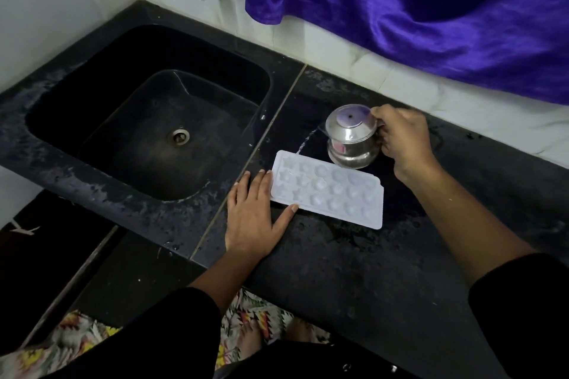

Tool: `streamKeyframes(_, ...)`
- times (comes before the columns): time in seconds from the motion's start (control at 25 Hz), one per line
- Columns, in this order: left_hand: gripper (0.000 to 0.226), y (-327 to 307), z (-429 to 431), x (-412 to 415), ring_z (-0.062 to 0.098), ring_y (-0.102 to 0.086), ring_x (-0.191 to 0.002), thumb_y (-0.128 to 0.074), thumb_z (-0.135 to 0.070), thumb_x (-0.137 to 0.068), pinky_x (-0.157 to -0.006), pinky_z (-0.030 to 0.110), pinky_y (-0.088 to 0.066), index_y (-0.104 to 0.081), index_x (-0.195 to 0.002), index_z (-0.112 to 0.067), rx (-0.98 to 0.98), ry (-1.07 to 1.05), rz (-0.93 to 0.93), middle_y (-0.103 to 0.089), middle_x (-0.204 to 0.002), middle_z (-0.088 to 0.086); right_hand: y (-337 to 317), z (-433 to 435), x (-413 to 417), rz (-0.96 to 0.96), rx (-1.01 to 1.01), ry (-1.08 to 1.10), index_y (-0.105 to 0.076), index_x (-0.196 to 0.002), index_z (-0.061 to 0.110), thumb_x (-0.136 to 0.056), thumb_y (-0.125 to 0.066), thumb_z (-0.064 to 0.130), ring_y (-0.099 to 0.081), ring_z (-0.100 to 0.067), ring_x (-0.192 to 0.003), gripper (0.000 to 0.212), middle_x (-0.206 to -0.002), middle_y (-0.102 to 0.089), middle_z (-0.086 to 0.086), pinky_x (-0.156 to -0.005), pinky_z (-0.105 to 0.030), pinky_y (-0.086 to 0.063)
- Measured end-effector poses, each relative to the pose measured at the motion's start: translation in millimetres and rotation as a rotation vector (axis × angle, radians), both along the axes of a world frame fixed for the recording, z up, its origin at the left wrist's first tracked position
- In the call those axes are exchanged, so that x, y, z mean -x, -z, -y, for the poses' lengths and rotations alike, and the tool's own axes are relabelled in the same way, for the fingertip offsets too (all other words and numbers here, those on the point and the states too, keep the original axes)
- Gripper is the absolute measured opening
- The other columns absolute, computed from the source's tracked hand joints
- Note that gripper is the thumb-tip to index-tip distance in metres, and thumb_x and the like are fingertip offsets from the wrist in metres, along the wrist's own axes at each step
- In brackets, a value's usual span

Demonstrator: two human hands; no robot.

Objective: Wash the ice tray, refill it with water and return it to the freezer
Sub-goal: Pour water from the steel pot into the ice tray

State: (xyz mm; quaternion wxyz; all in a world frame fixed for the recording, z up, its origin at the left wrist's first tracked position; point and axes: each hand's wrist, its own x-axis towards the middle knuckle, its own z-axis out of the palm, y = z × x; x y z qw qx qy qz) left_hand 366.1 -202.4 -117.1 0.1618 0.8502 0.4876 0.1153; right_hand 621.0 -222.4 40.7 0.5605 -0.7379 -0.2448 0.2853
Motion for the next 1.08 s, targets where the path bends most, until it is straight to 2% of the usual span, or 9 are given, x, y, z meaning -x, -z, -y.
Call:
streamKeyframes(0.12,0.090,0,0,1,0.029,-0.022,-0.159,-0.031,-0.078,-0.099,-0.129,0.052,-0.017,-0.033,-0.162,-0.014,0.001,0.003,-0.009,-0.038,-0.168,0.004,-4,9,3,-0.182,-0.126,0.065,-0.050,-0.055,0.024,-0.096,-0.062,0.018,-0.023,-0.007,-0.041,0.043,-0.046,-0.031,0.009,-0.041,-0.022,-0.019)
streamKeyframes(0.2,0.091,1,0,1,0.029,-0.021,-0.160,-0.029,-0.079,-0.099,-0.130,0.052,-0.017,-0.033,-0.163,-0.014,-0.002,0.006,-0.021,-0.037,-0.168,0.004,-5,10,7,-0.154,-0.135,0.060,-0.052,-0.053,0.023,-0.095,-0.062,0.018,-0.025,-0.007,-0.041,0.044,-0.047,-0.033,0.008,-0.042,-0.021,-0.021)
streamKeyframes(0.36,0.092,2,0,0,0.029,-0.020,-0.160,-0.031,-0.080,-0.098,-0.130,0.052,-0.016,-0.032,-0.163,-0.014,0.000,0.012,-0.029,-0.036,-0.169,0.004,-1,7,17,0.242,-0.034,-0.104,-0.051,-0.058,-0.007,-0.089,-0.068,0.018,-0.036,-0.015,-0.050,0.043,-0.054,-0.041,-0.007,-0.052,-0.026,-0.031)
streamKeyframes(0.48,0.093,2,-1,1,0.029,-0.020,-0.160,-0.031,-0.080,-0.098,-0.130,0.052,-0.016,-0.032,-0.163,-0.014,-0.002,0.015,-0.030,-0.036,-0.169,0.004,3,3,28,0.572,0.159,-0.233,-0.049,-0.050,0.006,-0.086,-0.066,0.024,-0.039,-0.014,-0.045,0.044,-0.045,-0.042,-0.001,-0.051,-0.035,-0.036)
streamKeyframes(0.56,0.093,2,-1,1,0.029,-0.021,-0.160,-0.030,-0.081,-0.097,-0.130,0.052,-0.017,-0.032,-0.163,-0.014,-0.005,0.014,-0.035,-0.037,-0.168,0.004,2,0,39,0.758,0.260,-0.264,-0.047,-0.052,0.005,-0.086,-0.064,0.029,-0.042,-0.017,-0.044,0.044,-0.047,-0.048,-0.009,-0.047,-0.038,-0.039)
streamKeyframes(0.72,0.094,2,-1,1,0.029,-0.021,-0.160,-0.029,-0.081,-0.097,-0.129,0.052,-0.018,-0.032,-0.163,-0.014,-0.010,0.016,-0.044,-0.037,-0.168,0.004,-3,-5,53,0.925,0.297,-0.275,-0.039,-0.047,0.013,-0.088,-0.062,0.029,-0.034,-0.014,-0.040,0.050,-0.042,-0.037,0.001,-0.047,-0.026,-0.025)
streamKeyframes(0.84,0.093,2,-1,1,0.029,-0.021,-0.160,-0.030,-0.080,-0.098,-0.129,0.052,-0.018,-0.032,-0.163,-0.014,-0.012,0.013,-0.040,-0.037,-0.168,0.004,-4,-3,40,0.812,0.276,-0.243,-0.042,-0.047,0.012,-0.087,-0.064,0.027,-0.034,-0.012,-0.041,0.048,-0.043,-0.038,0.004,-0.048,-0.026,-0.029)
streamKeyframes(1.0,0.093,1,-1,1,0.029,-0.020,-0.160,-0.030,-0.081,-0.097,-0.130,0.051,-0.016,-0.032,-0.163,-0.015,-0.006,0.014,-0.032,-0.037,-0.168,0.004,-2,11,20,0.287,0.048,-0.133,-0.053,-0.054,0.005,-0.089,-0.068,0.021,-0.035,-0.011,-0.046,0.041,-0.050,-0.040,0.000,-0.051,-0.026,-0.031)
streamKeyframes(1.08,0.093,1,-1,1,0.029,-0.020,-0.160,-0.030,-0.081,-0.097,-0.130,0.051,-0.015,-0.031,-0.163,-0.015,-0.008,0.014,-0.029,-0.036,-0.168,0.003,-3,21,15,0.054,-0.036,-0.035,-0.055,-0.057,0.010,-0.093,-0.066,0.018,-0.032,-0.009,-0.045,0.038,-0.051,-0.037,0.003,-0.045,-0.022,-0.028)
